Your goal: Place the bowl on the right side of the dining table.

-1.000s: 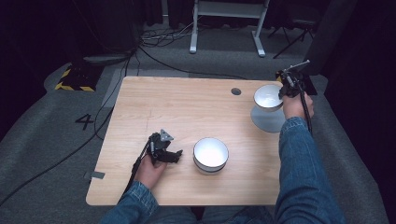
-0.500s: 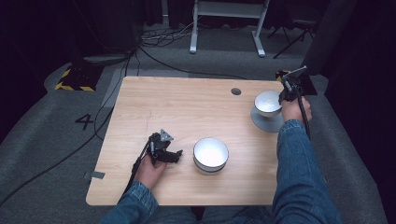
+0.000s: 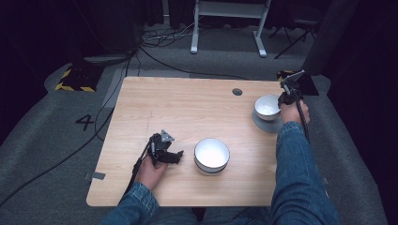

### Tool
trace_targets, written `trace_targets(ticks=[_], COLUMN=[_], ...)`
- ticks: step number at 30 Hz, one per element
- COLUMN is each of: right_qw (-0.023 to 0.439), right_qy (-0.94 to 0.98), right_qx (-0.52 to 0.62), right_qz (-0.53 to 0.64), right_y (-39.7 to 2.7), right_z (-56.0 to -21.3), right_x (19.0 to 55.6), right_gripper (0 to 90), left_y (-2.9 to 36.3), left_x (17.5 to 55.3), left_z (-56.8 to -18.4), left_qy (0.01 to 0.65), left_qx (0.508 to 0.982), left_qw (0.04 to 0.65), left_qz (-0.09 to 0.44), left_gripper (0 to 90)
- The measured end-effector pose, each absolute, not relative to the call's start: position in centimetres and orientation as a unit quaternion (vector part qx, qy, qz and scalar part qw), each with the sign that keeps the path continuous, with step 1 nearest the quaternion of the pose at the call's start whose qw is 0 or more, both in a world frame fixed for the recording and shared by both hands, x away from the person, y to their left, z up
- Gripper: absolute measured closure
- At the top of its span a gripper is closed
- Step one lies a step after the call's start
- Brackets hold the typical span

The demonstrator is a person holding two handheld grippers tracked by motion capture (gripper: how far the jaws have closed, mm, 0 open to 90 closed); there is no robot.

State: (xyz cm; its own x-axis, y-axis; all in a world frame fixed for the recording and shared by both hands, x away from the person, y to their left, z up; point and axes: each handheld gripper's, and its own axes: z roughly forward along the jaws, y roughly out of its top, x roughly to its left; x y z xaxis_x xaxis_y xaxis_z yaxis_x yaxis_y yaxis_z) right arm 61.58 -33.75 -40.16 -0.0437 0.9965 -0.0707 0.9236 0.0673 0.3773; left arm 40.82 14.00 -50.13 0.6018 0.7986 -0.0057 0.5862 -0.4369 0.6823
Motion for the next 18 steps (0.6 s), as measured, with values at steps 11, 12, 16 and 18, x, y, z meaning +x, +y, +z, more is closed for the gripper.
trace_targets(ticks=[11,12,16,18], right_qw=[0.158,0.159,0.158,0.159], right_qy=[0.71,0.709,0.709,0.708], right_qx=[0.677,0.677,0.677,0.679], right_qz=[0.115,0.115,0.116,0.113], right_y=[-34.09,-34.07,-33.95,-33.79], right_z=[-40.59,-40.61,-40.86,-41.15], right_x=[61.65,61.65,61.69,61.76], right_gripper=[82.9,82.9,82.9,82.9], left_y=[14.03,14.02,14.03,14.03], left_x=[40.83,40.84,40.85,40.85], left_z=[-50.12,-50.12,-50.12,-50.12], left_qy=[0.414,0.414,0.413,0.413], left_qx=[0.834,0.834,0.834,0.834], left_qw=[0.328,0.328,0.328,0.328], left_qz=[0.16,0.16,0.161,0.161], left_gripper=[14.8,14.8,14.8,14.8])
